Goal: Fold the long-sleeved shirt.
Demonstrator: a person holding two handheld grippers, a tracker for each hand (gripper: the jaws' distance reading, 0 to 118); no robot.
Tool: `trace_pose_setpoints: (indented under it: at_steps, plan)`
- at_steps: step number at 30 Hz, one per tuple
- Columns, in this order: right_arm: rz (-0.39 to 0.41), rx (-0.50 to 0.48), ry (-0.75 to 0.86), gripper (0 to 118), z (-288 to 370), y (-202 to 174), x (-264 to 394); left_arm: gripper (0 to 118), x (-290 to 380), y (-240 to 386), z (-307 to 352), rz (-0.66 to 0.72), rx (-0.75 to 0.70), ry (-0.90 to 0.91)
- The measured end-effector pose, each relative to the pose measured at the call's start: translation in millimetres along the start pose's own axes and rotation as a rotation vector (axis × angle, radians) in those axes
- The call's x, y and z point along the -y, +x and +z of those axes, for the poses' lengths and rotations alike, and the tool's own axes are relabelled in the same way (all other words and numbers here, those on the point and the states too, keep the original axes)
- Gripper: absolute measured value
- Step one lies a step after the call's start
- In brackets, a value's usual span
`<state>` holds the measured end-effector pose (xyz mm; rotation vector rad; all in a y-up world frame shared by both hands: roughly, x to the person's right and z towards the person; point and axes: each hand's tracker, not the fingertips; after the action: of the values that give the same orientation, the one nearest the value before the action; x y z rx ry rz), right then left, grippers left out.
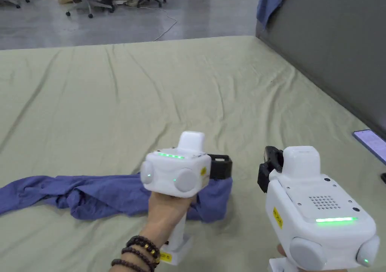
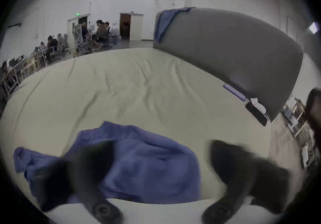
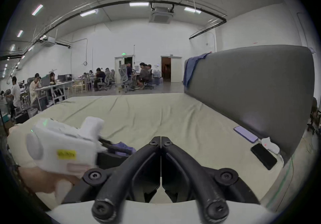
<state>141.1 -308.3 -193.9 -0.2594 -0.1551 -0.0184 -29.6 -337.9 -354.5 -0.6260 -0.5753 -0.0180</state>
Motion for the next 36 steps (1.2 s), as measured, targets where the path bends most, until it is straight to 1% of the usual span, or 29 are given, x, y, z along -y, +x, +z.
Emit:
trace_pose_setpoints:
  at_steps: [1,4,7,9,10,11,12,13,14,15,16,17,19,20,24,25,27,28,29,30,31,33,36]
  plan:
    - [-0.006,-0.015,0.003,0,-1,-1,-1,116,-1,-9,22,0.008,-0.032,0.074]
    - [0.0,-0.048,0.026,0,4,-7,-2,116,17,-30,85,0.025,-0.166,0.167]
    - [0.019,-0.034,0.031,0,10,-20,0,115,54,-44,154,0.05,-0.296,0.275]
    - [0.021,-0.028,0.025,0,15,-25,1,115,80,-47,190,0.068,-0.332,0.289]
    - [0.019,-0.029,0.021,0,18,-28,1,113,94,-49,201,0.075,-0.342,0.285]
    - [0.021,-0.032,0.017,0,21,-30,2,103,106,-49,216,0.091,-0.35,0.291]
    - [0.024,-0.031,0.015,0,24,-32,3,103,114,-49,225,0.096,-0.351,0.297]
    - [0.031,-0.029,0.013,0,27,-34,3,98,122,-49,234,0.103,-0.367,0.303]
    - [0.039,-0.027,0.013,0,31,-37,4,84,130,-47,239,0.091,-0.41,0.3]
    - [0.044,-0.026,0.013,0,34,-39,4,57,134,-46,241,0.08,-0.434,0.29]
    - [0.048,-0.026,0.011,0,36,-41,5,25,137,-45,243,0.083,-0.454,0.273]
    - [0.047,-0.027,0.011,0,38,-43,5,1,139,-46,246,0.092,-0.431,0.285]
    - [0.037,-0.044,0.013,0,40,-45,4,0,140,-49,244,0.135,-0.386,0.268]
    - [0.035,-0.048,0.011,0,40,-46,3,0,137,-48,241,0.131,-0.399,0.266]
    - [0.035,-0.059,0.013,0,42,-48,1,0,116,-57,226,0.134,-0.39,0.255]
    - [0.037,-0.062,0.013,0,42,-48,1,6,106,-64,217,0.136,-0.382,0.223]
    - [0.043,-0.067,0.007,0,42,-48,1,76,86,-83,195,0.183,-0.372,0.149]
    - [0.044,-0.066,0.006,0,41,-47,2,103,78,-95,180,0.2,-0.353,0.142]
    - [0.043,-0.067,0.003,0,39,-46,3,118,69,-109,162,0.209,-0.342,0.108]
    - [0.042,-0.069,0.0,0,37,-45,4,118,60,-119,149,0.21,-0.338,0.117]
    - [0.039,-0.071,-0.006,0,35,-44,5,118,51,-132,127,0.211,-0.34,0.052]
    - [0.041,-0.07,-0.024,0,30,-43,7,118,33,-151,84,0.169,-0.347,-0.039]
    - [0.046,-0.064,-0.049,0,22,-39,14,118,4,-163,11,0.071,-0.273,-0.136]
